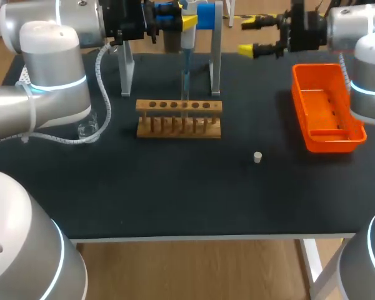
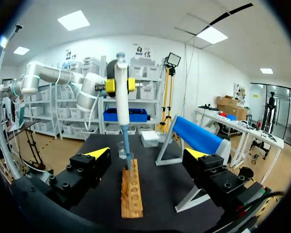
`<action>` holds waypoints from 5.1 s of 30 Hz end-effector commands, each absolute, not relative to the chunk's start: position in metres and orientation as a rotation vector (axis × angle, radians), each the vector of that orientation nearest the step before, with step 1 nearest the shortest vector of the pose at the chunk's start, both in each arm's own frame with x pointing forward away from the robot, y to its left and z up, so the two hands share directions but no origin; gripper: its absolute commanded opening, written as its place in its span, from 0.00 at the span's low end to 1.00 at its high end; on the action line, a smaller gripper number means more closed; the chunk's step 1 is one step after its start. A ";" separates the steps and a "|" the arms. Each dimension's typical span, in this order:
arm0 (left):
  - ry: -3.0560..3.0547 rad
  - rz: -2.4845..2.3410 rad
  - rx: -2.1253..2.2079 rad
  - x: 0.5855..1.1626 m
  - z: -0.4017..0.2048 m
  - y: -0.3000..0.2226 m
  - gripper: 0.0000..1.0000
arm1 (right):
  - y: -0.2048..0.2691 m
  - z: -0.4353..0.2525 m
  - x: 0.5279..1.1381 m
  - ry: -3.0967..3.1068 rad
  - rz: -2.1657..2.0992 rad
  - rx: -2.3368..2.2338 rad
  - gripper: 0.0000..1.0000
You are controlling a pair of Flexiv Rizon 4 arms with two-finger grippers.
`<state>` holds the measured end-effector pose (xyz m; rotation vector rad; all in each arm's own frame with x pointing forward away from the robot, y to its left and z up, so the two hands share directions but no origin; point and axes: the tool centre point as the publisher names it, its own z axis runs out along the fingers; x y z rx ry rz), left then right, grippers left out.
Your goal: Invert the test tube, pick up the pipette, mount the tip to pipette, aspirate from beaker and dispense into the tube, eject the tip, return the pipette, and cap with the stopper.
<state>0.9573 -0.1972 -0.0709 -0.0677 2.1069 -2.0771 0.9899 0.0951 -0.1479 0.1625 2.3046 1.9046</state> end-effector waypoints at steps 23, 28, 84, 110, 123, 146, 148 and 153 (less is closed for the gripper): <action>2.103 -2.076 -0.072 0.957 -0.071 -0.198 0.00 | 0.150 -0.007 0.974 2.211 2.023 0.058 0.33; 2.103 -2.076 -0.072 0.957 -0.071 -0.198 0.00 | 0.158 0.002 0.972 2.205 2.038 0.067 0.00; 2.103 -2.076 -0.072 0.957 -0.071 -0.198 0.00 | 0.230 0.003 0.944 2.243 2.143 0.027 0.00; 2.103 -2.076 -0.072 0.957 -0.071 -0.198 0.00 | 0.234 -0.012 0.950 2.266 2.131 0.058 0.00; 2.103 -2.076 -0.072 0.957 -0.071 -0.198 0.00 | 0.233 -0.024 0.950 2.283 2.128 0.084 0.00; 2.103 -2.076 -0.072 0.957 -0.071 -0.198 0.00 | 0.219 0.009 0.948 2.174 2.147 0.025 0.00; 2.103 -2.076 -0.072 0.957 -0.071 -0.198 0.00 | 0.212 0.017 0.946 2.145 2.144 0.012 0.15; 2.103 -2.076 -0.072 0.957 -0.071 -0.198 0.00 | 0.183 0.027 0.939 2.047 2.180 -0.057 1.00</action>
